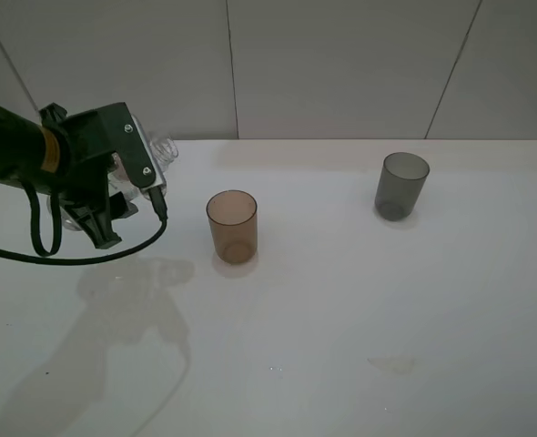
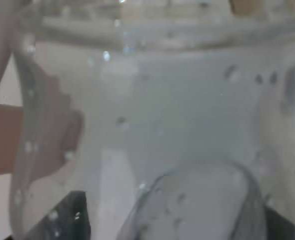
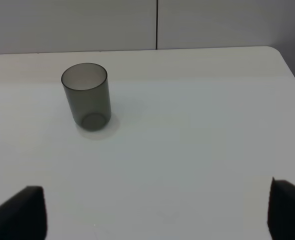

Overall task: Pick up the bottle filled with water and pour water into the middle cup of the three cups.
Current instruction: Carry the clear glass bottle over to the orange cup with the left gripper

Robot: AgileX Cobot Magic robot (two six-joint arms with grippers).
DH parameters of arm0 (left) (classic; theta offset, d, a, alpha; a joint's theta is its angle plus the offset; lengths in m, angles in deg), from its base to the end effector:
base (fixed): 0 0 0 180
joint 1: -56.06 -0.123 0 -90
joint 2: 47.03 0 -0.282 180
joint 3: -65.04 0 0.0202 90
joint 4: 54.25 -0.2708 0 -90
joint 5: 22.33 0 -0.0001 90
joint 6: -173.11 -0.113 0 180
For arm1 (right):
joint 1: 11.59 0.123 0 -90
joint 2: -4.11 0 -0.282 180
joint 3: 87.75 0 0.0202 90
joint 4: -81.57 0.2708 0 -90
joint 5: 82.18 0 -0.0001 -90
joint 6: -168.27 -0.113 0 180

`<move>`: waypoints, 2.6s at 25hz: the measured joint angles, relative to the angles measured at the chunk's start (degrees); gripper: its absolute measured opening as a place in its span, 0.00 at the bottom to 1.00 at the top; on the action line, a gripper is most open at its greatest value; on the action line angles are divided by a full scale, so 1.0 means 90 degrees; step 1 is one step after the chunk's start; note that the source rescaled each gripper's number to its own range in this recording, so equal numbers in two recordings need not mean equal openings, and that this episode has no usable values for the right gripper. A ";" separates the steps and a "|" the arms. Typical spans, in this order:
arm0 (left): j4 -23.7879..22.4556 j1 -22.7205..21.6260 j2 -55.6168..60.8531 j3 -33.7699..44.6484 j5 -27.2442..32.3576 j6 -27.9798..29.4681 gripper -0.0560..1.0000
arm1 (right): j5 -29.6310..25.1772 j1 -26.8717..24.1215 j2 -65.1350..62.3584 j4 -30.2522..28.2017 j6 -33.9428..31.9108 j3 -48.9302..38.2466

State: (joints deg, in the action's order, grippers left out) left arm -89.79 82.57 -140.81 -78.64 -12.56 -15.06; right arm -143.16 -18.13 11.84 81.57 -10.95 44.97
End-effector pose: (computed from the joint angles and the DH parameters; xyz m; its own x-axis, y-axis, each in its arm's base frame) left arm 0.2858 -0.1300 0.1617 -0.2202 0.8727 -0.4358 0.7370 0.4415 0.5118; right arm 0.0322 -0.0037 0.2832 -0.4369 0.0364 -0.8988 0.1080 0.9941 -0.0122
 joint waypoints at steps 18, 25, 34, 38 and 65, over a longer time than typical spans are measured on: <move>-0.0684 0.1201 -0.1286 -0.1438 0.2399 -0.0073 0.06 | 0.0000 0.0000 0.0000 0.0000 0.0000 0.0000; -0.0903 0.1242 -0.1569 -0.1697 0.2606 -0.0130 0.06 | 0.0000 0.0000 0.0000 0.0000 0.0000 0.0000; -0.1209 0.1242 -0.1849 -0.1945 0.2486 -0.0189 0.06 | 0.0000 0.0000 0.0000 0.0000 0.0000 0.0000; -0.1426 0.1242 -0.1975 -0.1951 0.2472 -0.0196 0.06 | 0.0000 0.0000 0.0000 0.0000 0.0000 0.0000; -0.2164 0.1284 -0.2021 -0.1951 0.2619 -0.0200 0.06 | 0.0000 0.0000 0.0000 0.0000 0.0000 0.0000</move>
State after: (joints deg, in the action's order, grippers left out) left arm -109.27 94.12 -159.00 -96.20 11.02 -16.85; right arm -143.16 -18.13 11.84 81.57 -10.95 44.97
